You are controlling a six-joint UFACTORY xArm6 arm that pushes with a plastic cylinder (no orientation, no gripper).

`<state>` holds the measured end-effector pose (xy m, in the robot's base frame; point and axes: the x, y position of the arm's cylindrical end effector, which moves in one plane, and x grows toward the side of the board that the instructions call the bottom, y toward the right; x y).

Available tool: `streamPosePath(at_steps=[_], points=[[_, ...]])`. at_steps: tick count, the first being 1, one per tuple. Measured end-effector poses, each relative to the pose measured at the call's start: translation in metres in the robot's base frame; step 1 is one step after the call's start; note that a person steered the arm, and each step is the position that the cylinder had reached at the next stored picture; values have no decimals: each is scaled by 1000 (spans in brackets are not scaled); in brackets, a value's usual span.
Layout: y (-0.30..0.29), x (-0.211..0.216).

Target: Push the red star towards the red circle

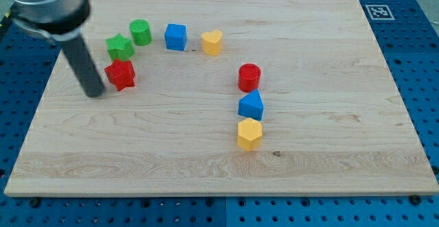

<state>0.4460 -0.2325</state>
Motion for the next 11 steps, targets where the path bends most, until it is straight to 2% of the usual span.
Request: streamPosePath(at_steps=[1,6,9,11], points=[[1,-31],[67,8],[120,8],[139,-30]])
